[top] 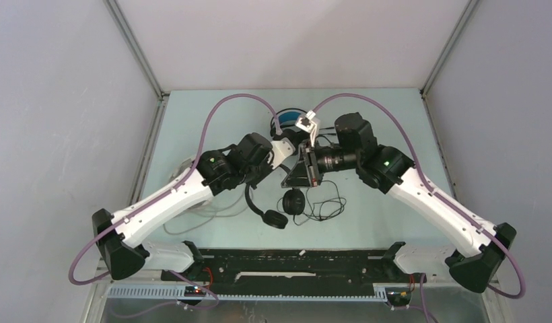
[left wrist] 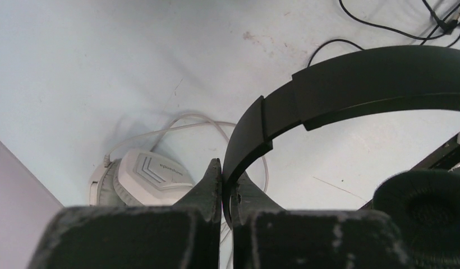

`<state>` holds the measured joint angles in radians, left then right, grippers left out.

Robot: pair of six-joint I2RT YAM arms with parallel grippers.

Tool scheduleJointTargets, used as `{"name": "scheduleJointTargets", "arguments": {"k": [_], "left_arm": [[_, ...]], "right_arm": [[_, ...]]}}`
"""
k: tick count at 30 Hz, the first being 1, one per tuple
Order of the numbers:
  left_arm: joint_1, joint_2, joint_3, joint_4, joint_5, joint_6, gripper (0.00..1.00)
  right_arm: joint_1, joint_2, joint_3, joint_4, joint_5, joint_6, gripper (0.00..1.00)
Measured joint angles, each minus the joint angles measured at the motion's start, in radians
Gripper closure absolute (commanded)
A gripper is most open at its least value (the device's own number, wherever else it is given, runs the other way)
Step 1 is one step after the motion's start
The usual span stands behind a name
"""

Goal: Wrap the headphones
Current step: Wrap the headphones cable around the headphones.

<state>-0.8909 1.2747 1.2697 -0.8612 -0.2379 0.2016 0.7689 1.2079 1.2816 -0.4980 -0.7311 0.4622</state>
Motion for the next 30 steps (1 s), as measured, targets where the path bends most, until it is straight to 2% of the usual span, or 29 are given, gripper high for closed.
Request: {"name": "scheduleJointTargets", "arguments": {"k": [3, 6, 11, 16, 18, 22, 27, 30], "left_arm": [[0.009, 0.004, 0.005, -0.007, -0.013, -0.031, 1.0], [0.022, 0.004, 0.021, -0.019, -0.022, -0.054, 1.0], [0.091, 0.0, 0.05, -0.019, 0.008, -0.113, 1.0], [0.182, -0.035, 0.053, -0.022, 0.045, -0.155, 1.0], [0.203, -0.055, 0.059, -0.036, 0.057, -0.173, 1.0], [0.241, -0.085, 0.108, -0.076, 0.089, -0.197, 1.0], [0.277, -0.158, 0.139, -0.104, 0.136, -0.219, 1.0], [0.282, -0.193, 0.171, -0.117, 0.183, -0.23, 1.0]], "right_arm": [[0.036, 0.031, 0.0, 0.042, -0.002, 0.01, 0.87], [0.052, 0.043, 0.0, 0.052, 0.004, 0.009, 0.81], [0.052, -0.003, -0.018, 0.052, 0.082, -0.031, 0.5], [0.062, -0.208, -0.151, 0.116, 0.19, -0.18, 0.31], [0.067, -0.325, -0.266, 0.211, 0.23, -0.293, 0.27], [0.067, -0.442, -0.449, 0.377, 0.261, -0.499, 0.21], [0.048, -0.406, -0.549, 0.49, 0.212, -0.711, 0.19], [0.034, -0.369, -0.565, 0.539, 0.162, -0.782, 0.18]]}}
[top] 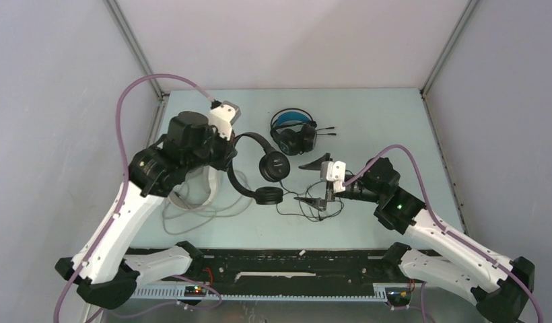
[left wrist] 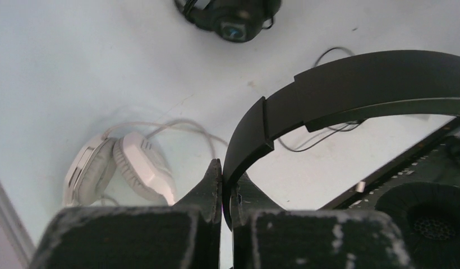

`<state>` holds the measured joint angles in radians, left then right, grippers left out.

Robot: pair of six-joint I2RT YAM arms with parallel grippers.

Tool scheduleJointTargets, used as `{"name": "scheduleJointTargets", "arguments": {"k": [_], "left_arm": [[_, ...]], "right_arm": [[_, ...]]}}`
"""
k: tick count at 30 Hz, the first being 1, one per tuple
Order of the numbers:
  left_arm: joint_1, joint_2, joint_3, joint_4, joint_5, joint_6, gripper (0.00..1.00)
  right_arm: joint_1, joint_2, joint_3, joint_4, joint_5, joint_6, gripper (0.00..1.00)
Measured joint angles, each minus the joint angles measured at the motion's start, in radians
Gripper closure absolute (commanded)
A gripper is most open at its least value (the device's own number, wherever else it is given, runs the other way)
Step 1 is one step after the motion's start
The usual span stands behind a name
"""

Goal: Wrap the headphones
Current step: Wrap the headphones cable around the headphones.

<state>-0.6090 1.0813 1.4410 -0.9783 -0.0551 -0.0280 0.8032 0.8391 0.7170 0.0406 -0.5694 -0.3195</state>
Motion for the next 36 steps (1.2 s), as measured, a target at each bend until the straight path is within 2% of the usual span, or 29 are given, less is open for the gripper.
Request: {"name": "scheduleJointTargets", "arguments": {"k": [4, 7, 11, 14, 20, 24, 28, 36], "left_arm": [[0.001, -0.036, 0.037, 0.003, 0.075, -0.008, 1.0], [0.001, -0.055, 0.043, 0.003, 0.104, -0.01, 1.0], [0.001, -0.055, 0.072, -0.004, 0.14, -0.015, 1.0], [0.001, -0.056, 0.092, 0.0, 0.169, -0.027, 1.0], [0.001, -0.072, 0.093, 0.026, 0.224, -0.046, 1.0], [0.001, -0.079, 0.093, 0.041, 0.237, -0.055, 1.0], [0.001, -0.08, 0.093, 0.057, 0.242, -0.076, 1.0], [0.001, -0.079, 0.161, 0.062, 0.214, -0.105, 1.0]], "right_arm": [[-0.012, 0.048, 0.0, 0.095, -0.074, -0.061, 0.19], [-0.012, 0.094, 0.0, 0.135, -0.113, -0.092, 0.24], [0.005, 0.144, 0.0, 0.142, -0.117, -0.1, 0.32], [0.028, 0.159, -0.007, 0.152, -0.103, -0.095, 0.34], [0.074, 0.173, -0.086, 0.28, -0.066, -0.022, 0.26], [0.15, 0.233, -0.114, 0.397, -0.003, 0.025, 0.25], [0.196, 0.301, -0.124, 0.507, 0.038, 0.059, 0.25], [0.206, 0.41, -0.126, 0.684, 0.055, 0.134, 0.27]]}}
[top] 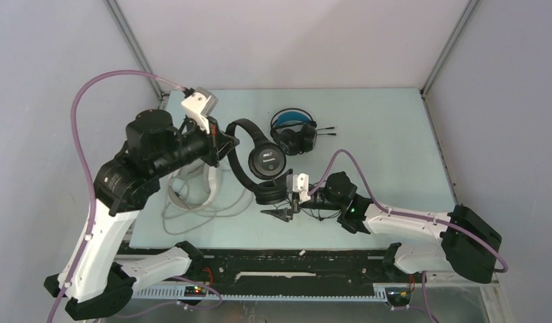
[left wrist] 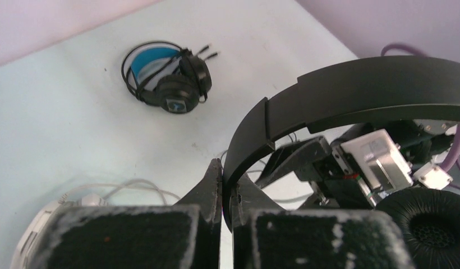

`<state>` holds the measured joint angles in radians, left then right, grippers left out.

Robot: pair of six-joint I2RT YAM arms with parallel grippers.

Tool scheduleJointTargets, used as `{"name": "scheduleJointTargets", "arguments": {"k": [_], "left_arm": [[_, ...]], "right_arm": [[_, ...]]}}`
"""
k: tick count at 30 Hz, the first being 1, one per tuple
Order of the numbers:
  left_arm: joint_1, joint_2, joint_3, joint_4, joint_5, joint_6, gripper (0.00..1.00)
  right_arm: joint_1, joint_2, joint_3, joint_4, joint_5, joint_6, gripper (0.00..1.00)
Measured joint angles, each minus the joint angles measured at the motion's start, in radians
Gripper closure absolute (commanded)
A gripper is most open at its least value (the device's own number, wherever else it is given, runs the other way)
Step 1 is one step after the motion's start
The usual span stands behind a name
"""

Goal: Wrap the headphones
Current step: Wrap the headphones cable around the headphones.

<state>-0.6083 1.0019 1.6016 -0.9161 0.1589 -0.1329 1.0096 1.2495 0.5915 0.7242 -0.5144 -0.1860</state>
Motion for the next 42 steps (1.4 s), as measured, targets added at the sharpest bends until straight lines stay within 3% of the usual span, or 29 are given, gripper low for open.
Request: {"name": "scheduleJointTargets", "arguments": {"k": [7, 12, 13, 17, 20, 31, 34, 37, 38, 41, 42], "left_arm": [[0.0, -0.029, 0.027, 0.05, -0.017, -0.023, 1.0], [0.0, -0.065, 0.026, 0.095, -0.014, -0.06, 1.0], [0.0, -0.072, 0.026, 0.111, -0.006, -0.074, 1.0], [0.001, -0.082, 0.026, 0.149, 0.03, -0.108, 1.0], [0.001, -0.089, 0.026, 0.163, 0.059, -0.126, 1.0], [0.008, -0.122, -0.005, 0.142, 0.123, -0.128, 1.0], [0.016, -0.123, -0.005, 0.137, 0.12, -0.127, 1.0], [0.031, -0.118, -0.005, 0.116, 0.097, -0.121, 1.0], [0.036, -0.115, -0.005, 0.111, 0.088, -0.121, 1.0], [0.056, -0.103, -0.005, 0.1, 0.072, -0.121, 1.0], [0.061, -0.098, -0.005, 0.099, 0.071, -0.121, 1.0]], "right_arm": [[0.018, 0.002, -0.011, 0.02, 0.024, 0.021, 0.28], [0.043, 0.031, -0.014, 0.083, 0.069, 0.022, 0.43], [0.058, 0.049, -0.016, 0.108, 0.09, 0.023, 0.48], [0.105, 0.094, -0.06, 0.18, 0.152, 0.021, 0.84], [0.119, 0.097, -0.115, 0.225, 0.182, 0.018, 1.0], [0.02, -0.01, -0.145, 0.253, 0.178, 0.056, 1.0], [-0.015, -0.021, -0.145, 0.227, 0.152, 0.08, 0.73], [-0.029, -0.047, -0.151, 0.187, 0.139, 0.09, 0.65], [-0.029, -0.064, -0.155, 0.17, 0.133, 0.09, 0.65], [-0.029, -0.108, -0.162, 0.121, 0.113, 0.08, 0.88], [-0.029, -0.119, -0.162, 0.105, 0.106, 0.073, 0.9]]}}
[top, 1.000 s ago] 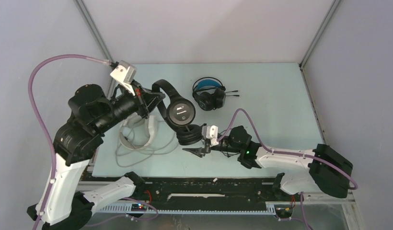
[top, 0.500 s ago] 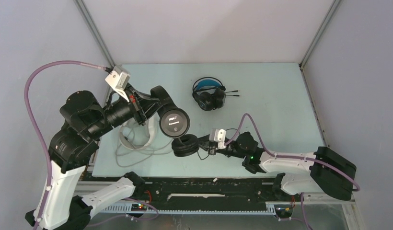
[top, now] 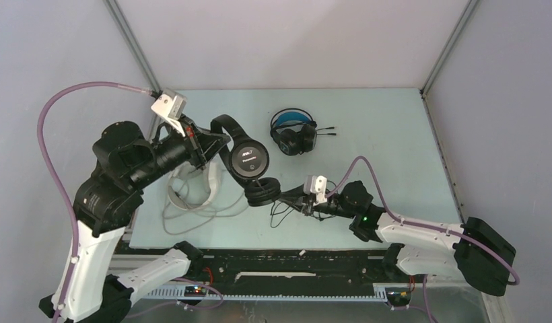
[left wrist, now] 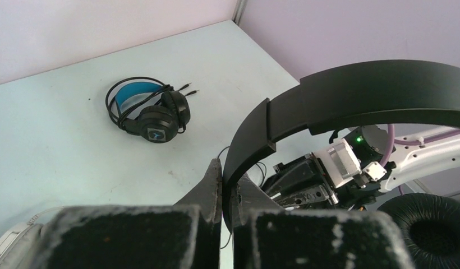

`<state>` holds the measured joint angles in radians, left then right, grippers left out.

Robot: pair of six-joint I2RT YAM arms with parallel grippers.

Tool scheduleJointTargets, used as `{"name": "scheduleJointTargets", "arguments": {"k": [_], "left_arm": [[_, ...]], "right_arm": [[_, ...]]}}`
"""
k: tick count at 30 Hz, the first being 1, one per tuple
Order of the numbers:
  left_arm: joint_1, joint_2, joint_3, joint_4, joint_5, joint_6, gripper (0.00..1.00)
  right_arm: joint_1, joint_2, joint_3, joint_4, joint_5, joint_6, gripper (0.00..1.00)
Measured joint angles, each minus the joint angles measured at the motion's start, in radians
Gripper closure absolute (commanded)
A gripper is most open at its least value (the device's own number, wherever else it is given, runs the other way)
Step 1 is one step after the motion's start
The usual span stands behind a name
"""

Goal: Wrap the headphones
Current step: Wrap the headphones cable around the headphones.

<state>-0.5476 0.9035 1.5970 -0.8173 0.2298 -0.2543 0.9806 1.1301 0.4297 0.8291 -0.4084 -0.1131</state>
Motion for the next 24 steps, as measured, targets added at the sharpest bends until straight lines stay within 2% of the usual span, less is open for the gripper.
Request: {"name": "scheduleJointTargets", "arguments": {"k": [1, 2, 4, 6, 14, 18, 24], "left_arm": [[0.002, 0.001, 0.0, 0.0, -0.001, 0.0, 1.0], [0.003, 0.003, 0.0, 0.0, -0.002, 0.0, 1.0], [0.006, 0.007, 0.0, 0.0, -0.002, -0.001, 1.0], [0.009, 0.014, 0.001, 0.0, -0.006, -0.007, 1.0], [0.024, 0.039, 0.001, 0.018, -0.026, -0.026, 1.0], [0.05, 0.06, 0.001, 0.018, -0.042, -0.026, 1.0], [0.105, 0.095, 0.001, 0.013, -0.043, -0.027, 1.0]], "right_arm": [[0.0, -0.009, 0.0, -0.014, -0.008, -0.006, 0.89], [0.0, -0.016, 0.0, -0.028, -0.016, -0.01, 0.83], [0.0, -0.02, 0.0, -0.052, -0.036, -0.011, 0.66], [0.002, -0.021, -0.001, -0.074, -0.063, -0.009, 0.58], [0.014, -0.047, -0.01, -0.15, -0.125, -0.007, 0.53], [0.015, -0.09, -0.011, -0.165, -0.154, 0.0, 0.42], [0.016, -0.188, -0.011, -0.211, -0.193, 0.013, 0.39]]}}
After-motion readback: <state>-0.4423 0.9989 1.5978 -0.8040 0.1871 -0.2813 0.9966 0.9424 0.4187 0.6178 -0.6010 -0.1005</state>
